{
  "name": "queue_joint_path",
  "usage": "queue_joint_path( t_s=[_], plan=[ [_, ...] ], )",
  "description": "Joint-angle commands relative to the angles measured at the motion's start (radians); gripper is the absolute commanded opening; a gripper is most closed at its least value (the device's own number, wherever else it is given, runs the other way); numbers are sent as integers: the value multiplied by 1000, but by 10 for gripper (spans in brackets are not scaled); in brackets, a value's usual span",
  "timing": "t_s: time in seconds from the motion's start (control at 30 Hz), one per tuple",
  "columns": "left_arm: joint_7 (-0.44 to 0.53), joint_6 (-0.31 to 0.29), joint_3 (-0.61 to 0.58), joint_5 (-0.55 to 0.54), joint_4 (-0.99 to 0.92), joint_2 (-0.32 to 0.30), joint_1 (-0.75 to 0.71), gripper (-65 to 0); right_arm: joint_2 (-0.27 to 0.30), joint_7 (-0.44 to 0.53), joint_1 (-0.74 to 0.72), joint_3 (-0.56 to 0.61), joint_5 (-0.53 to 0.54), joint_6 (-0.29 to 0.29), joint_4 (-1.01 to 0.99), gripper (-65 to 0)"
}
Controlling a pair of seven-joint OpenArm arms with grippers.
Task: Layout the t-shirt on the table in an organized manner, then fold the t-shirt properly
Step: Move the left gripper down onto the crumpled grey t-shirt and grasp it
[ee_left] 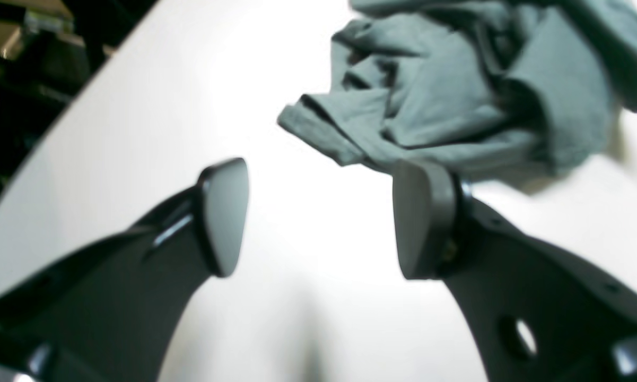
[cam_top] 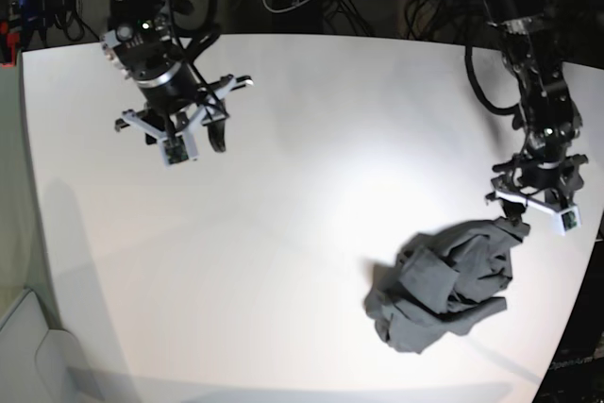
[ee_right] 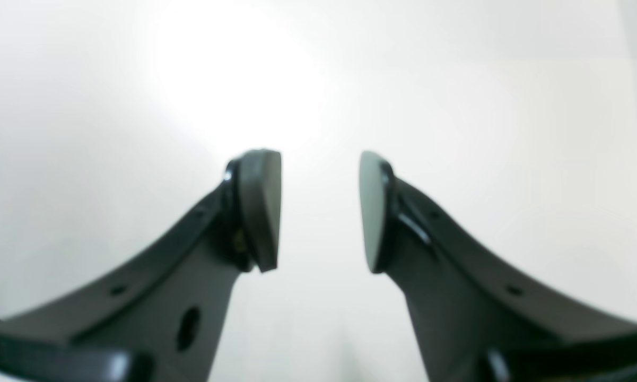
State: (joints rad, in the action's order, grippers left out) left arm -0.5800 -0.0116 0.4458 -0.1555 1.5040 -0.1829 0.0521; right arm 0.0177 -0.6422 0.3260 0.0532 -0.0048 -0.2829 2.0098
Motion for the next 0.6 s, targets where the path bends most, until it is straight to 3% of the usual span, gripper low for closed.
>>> queue_joint_path(
  t_s=[0.0,0.07,0.57],
  plan=[
    [30,-3,6,-2,-9,-14,44,-236,1,25,-9,1,2,-6,12,-399],
    [41,-3,6,-2,-78,-16,94,-235,1,25,-8,1,2,-6,7,-399],
    [381,-3,-32,0,-673,-42,334,-235,3,25,14,1,-1,-8,6,-399]
  ],
)
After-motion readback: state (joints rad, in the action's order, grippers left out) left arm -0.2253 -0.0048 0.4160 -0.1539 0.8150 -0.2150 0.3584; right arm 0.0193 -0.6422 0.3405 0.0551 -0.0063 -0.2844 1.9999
